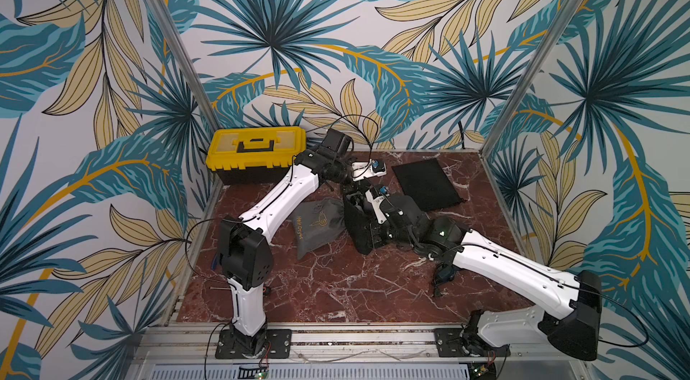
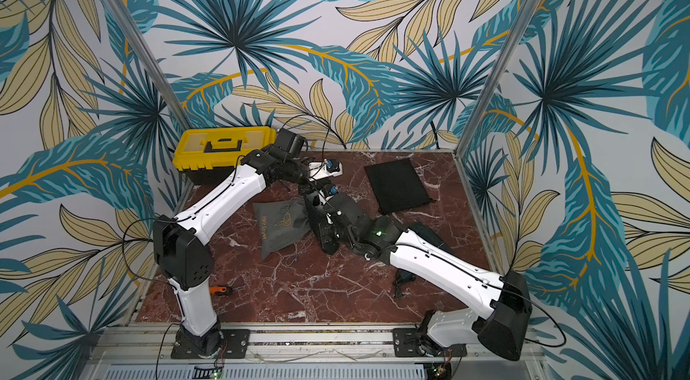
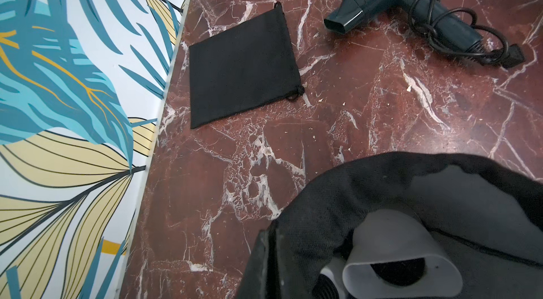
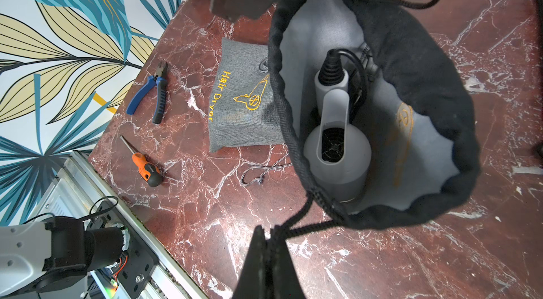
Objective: Pack away hair dryers
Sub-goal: Pull the drawstrings on both sides of the drawstring bag.
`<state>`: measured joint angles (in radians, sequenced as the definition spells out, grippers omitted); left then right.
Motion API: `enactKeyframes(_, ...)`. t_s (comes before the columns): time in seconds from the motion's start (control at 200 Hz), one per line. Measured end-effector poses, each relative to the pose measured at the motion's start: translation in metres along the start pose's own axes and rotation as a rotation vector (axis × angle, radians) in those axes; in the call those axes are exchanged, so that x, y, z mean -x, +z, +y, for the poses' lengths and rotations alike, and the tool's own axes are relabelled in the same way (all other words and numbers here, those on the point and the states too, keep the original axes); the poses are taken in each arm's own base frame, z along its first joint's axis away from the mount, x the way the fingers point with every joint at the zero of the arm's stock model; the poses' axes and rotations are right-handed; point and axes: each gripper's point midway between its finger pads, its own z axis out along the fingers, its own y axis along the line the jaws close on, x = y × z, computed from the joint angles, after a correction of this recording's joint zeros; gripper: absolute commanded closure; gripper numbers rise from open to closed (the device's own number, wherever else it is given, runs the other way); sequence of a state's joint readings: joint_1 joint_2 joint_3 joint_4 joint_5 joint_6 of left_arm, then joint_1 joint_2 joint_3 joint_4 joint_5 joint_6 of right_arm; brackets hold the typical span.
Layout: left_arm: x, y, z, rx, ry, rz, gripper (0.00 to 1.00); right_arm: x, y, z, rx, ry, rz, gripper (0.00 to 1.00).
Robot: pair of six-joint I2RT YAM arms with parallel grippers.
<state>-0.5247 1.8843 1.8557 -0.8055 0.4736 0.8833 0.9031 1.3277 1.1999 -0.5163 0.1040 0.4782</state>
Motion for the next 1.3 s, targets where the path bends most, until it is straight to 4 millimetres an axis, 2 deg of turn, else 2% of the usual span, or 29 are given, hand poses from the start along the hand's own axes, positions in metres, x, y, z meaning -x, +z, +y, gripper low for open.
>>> enactKeyframes(0.22, -0.001, 0.001, 0.002, 0.013, 0.005, 0.015, 1.00, 0.000, 0.000, 0.000, -0.003, 0.000, -0.001, 1.00)
enactKeyframes(0.36, 0.006, -0.008, 0.019, 0.078, -0.010, 0.030, 1.00, -0.001, 0.000, -0.006, -0.033, 0.009, 0.000, 1.00)
enactKeyframes(0.486, 0.024, -0.031, 0.045, 0.167, -0.049, -0.004, 1.00, -0.004, -0.008, -0.020, -0.101, 0.031, -0.003, 1.00)
enactKeyframes(0.626, 0.034, -0.064, 0.074, 0.255, -0.139, -0.053, 1.00, -0.003, -0.028, -0.035, -0.167, 0.072, -0.027, 1.00)
enactKeyframes(0.901, 0.014, -0.126, 0.129, 0.370, -0.390, -0.139, 1.00, -0.015, -0.069, -0.065, -0.249, 0.175, -0.087, 1.00)
enactKeyframes(1.302, -0.002, -0.178, 0.171, 0.423, -0.564, -0.254, 1.00, -0.033, -0.126, -0.102, -0.280, 0.355, -0.236, 1.00)
